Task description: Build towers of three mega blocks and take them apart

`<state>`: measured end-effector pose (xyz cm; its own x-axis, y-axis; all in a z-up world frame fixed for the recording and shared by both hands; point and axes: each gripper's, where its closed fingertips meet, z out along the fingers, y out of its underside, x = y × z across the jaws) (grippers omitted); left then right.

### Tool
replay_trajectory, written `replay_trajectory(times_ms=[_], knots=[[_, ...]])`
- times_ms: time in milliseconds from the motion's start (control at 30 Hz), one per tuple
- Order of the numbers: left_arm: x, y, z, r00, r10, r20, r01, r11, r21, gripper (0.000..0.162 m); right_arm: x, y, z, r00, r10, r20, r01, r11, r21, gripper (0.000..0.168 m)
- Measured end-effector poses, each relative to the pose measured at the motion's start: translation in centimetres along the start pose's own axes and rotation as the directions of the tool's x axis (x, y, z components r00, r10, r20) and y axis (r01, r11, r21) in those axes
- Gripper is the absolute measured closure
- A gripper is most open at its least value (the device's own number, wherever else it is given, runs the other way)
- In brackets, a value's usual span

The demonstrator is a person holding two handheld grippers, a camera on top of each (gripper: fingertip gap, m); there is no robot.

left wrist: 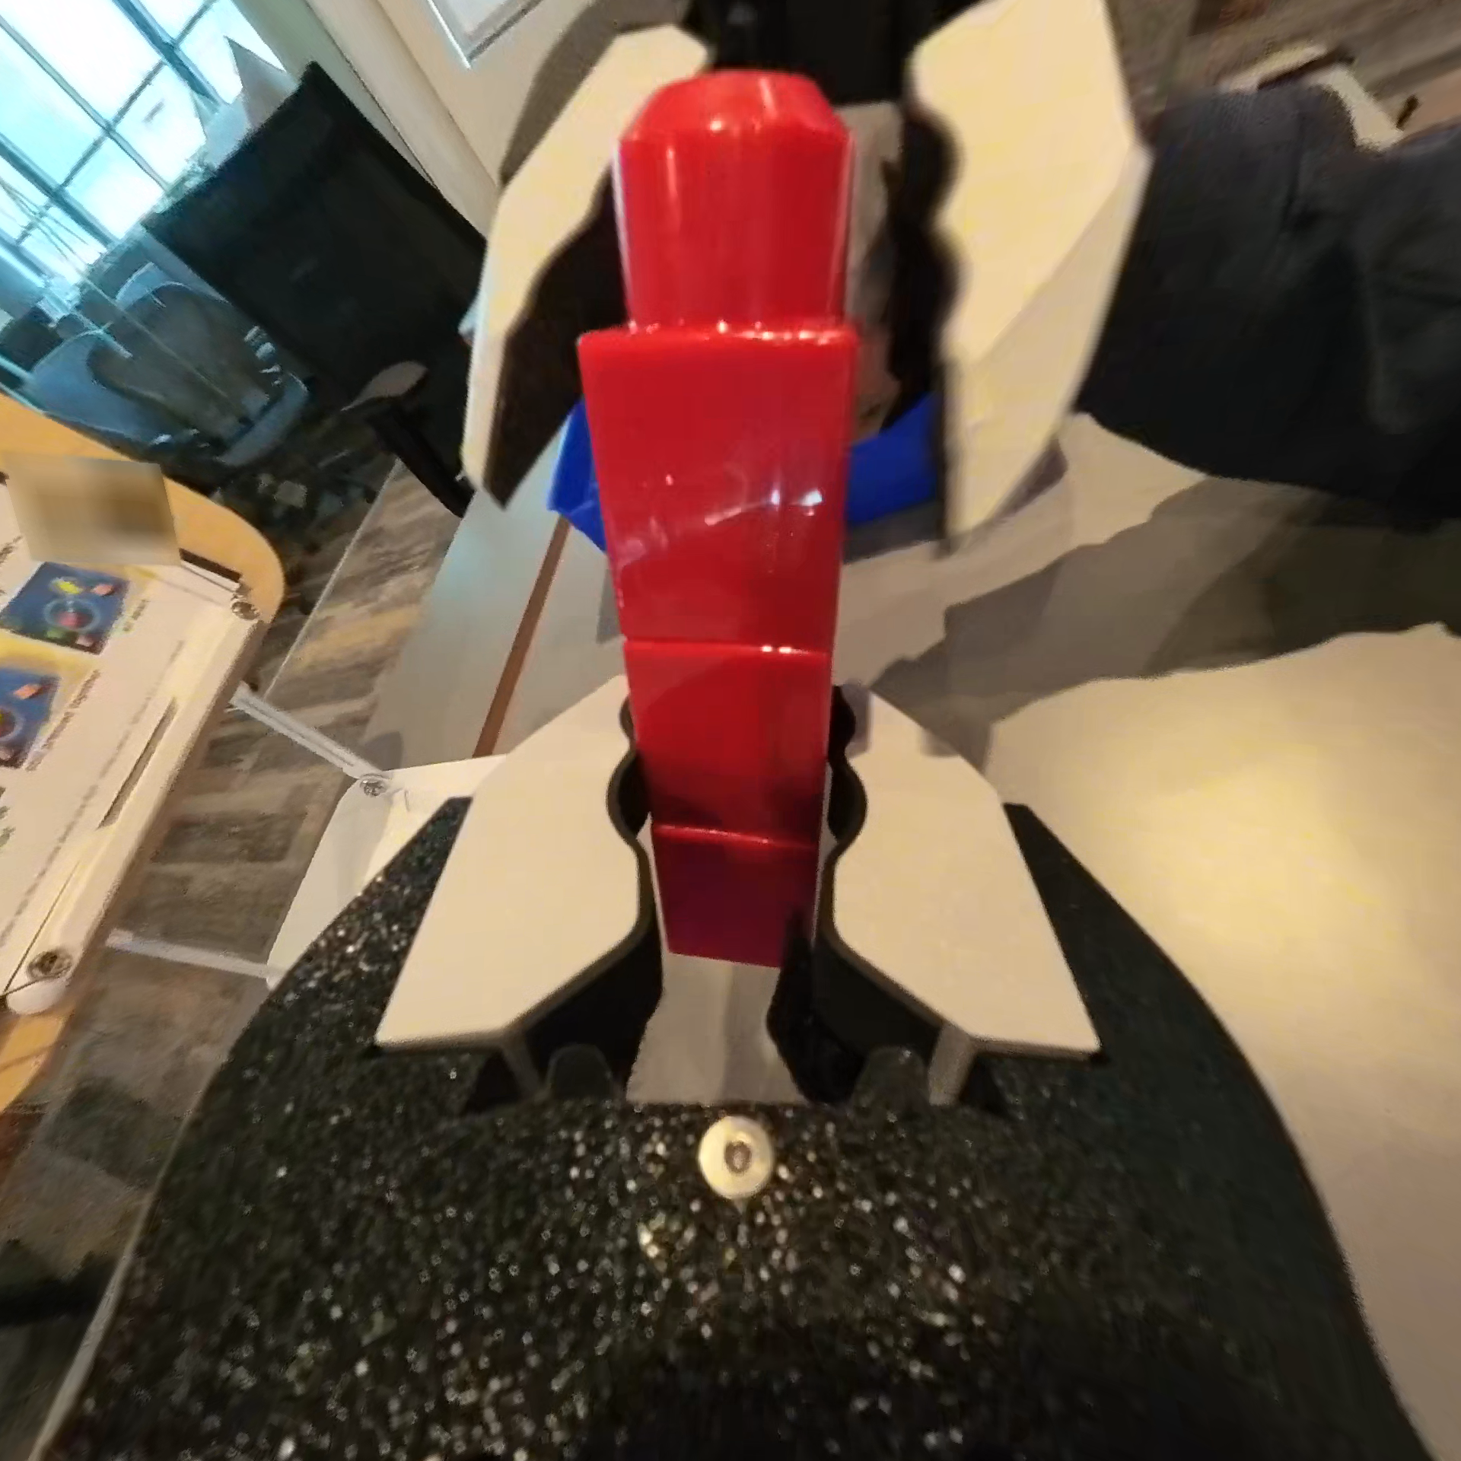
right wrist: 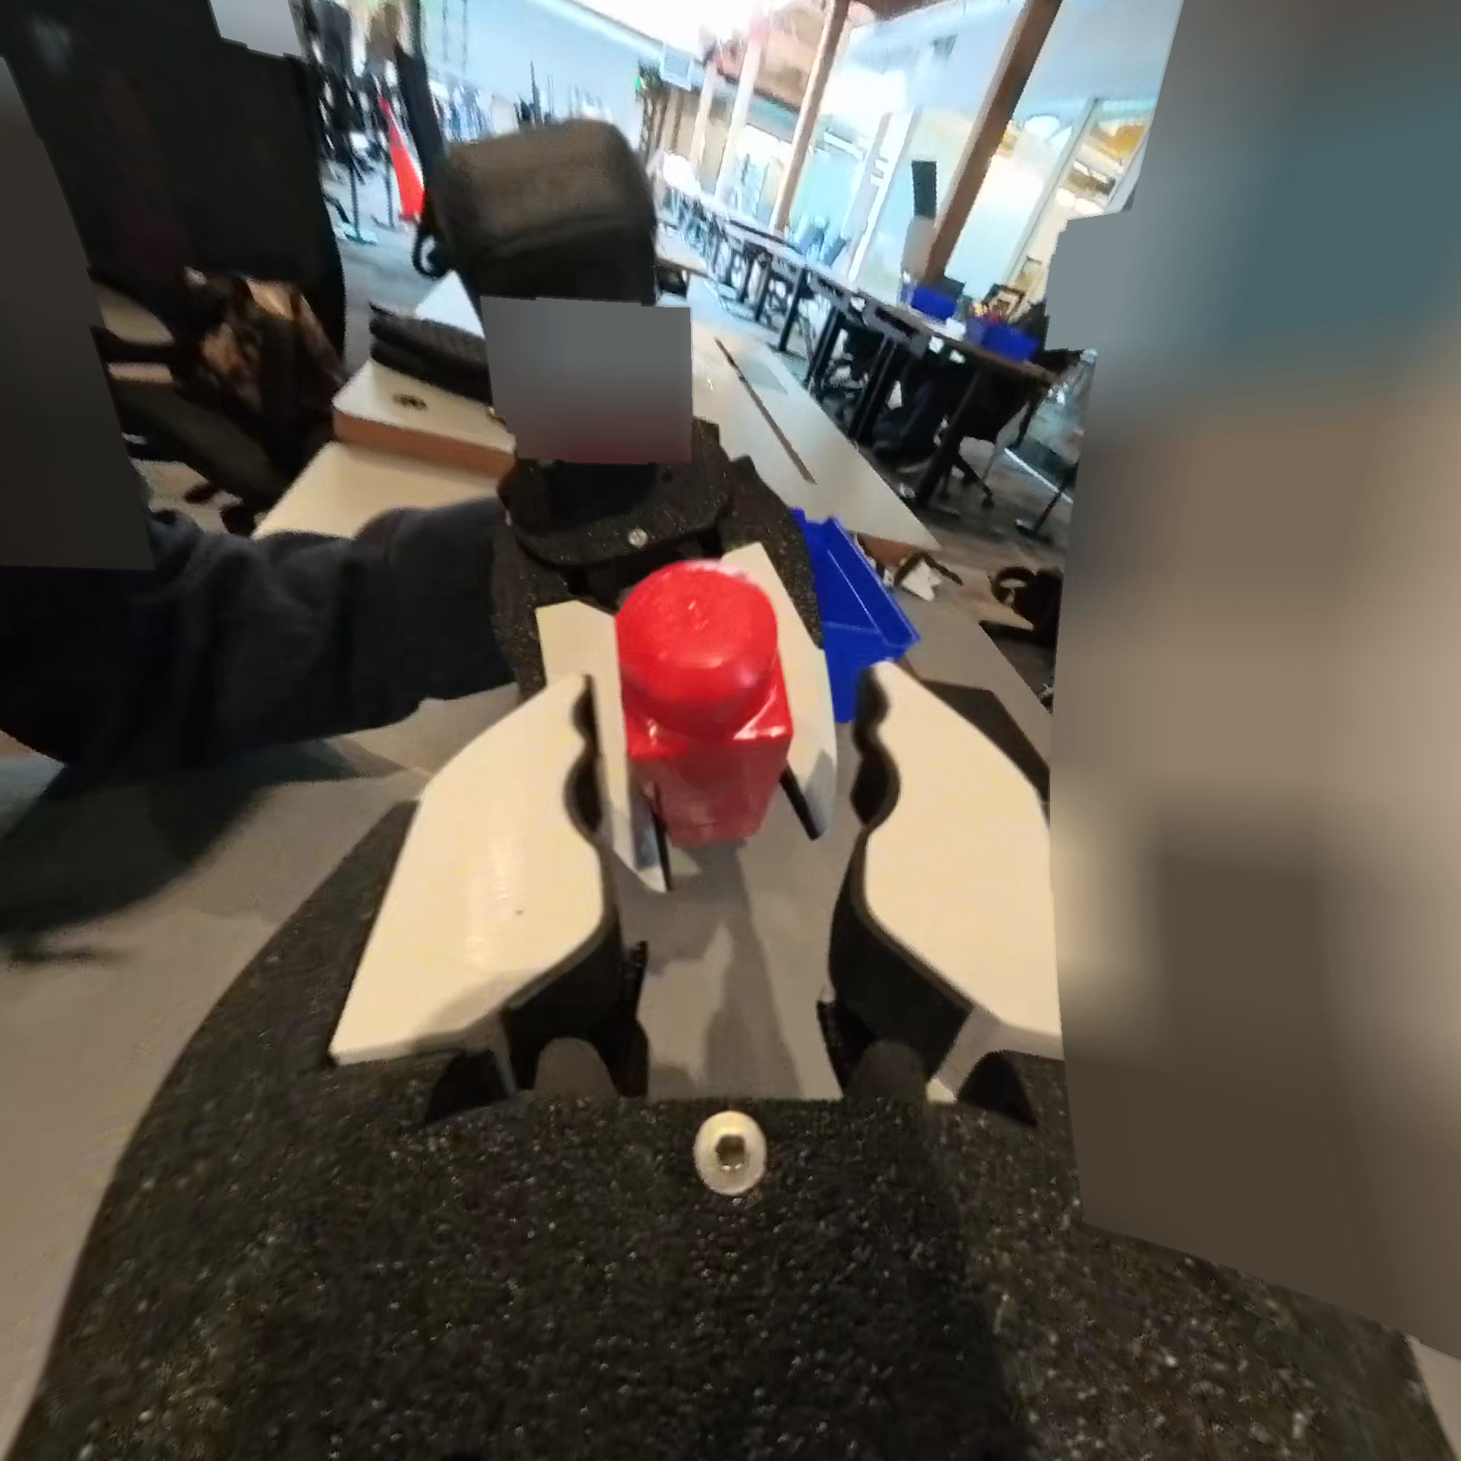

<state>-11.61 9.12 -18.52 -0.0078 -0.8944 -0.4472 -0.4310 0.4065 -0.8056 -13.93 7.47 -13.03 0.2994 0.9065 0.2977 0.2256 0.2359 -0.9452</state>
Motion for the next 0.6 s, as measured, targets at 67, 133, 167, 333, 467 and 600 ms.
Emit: replay_trajectory(times_ms=[67, 133, 167, 333, 467, 600], knots=[[0.2, 0.0, 0.3, 1.0, -0.022, -0.012, 0.022, 1.0, -0.005, 0.119, -0.6, 0.0, 0.4, 0.999, -0.002, 0.038, 0.001, 1.0, 0.007, 0.13], [0.3, -0.3, 0.4, 0.996, -0.081, -0.041, 0.082, 0.996, 0.02, 0.119, -0.3, -0.3, 0.4, 0.999, 0.006, 0.032, -0.007, 1.0, 0.02, 0.131], [0.3, -0.1, 0.6, 0.994, -0.104, -0.04, 0.105, 0.994, 0.009, 0.119, -0.2, -0.1, 0.4, 1.0, -0.018, 0.023, 0.018, 1.0, 0.005, 0.131], [-0.6, 0.2, 1.7, 0.976, -0.219, -0.011, 0.219, 0.976, 0.016, 0.121, 0.9, -0.7, 0.1, 0.914, -0.368, -0.171, 0.362, 0.93, -0.067, 0.131], [-1.6, 0.9, 1.8, 0.972, -0.235, 0.029, 0.234, 0.971, 0.044, 0.121, 3.3, -1.2, -2.0, 0.856, -0.399, -0.329, 0.366, 0.917, -0.158, 0.131], [-3.3, 1.2, 0.9, 0.97, -0.198, 0.142, 0.19, 0.98, 0.067, 0.12, 10.0, 5.8, -12.9, 0.726, -0.267, -0.634, -0.134, 0.848, -0.512, 0.131]])
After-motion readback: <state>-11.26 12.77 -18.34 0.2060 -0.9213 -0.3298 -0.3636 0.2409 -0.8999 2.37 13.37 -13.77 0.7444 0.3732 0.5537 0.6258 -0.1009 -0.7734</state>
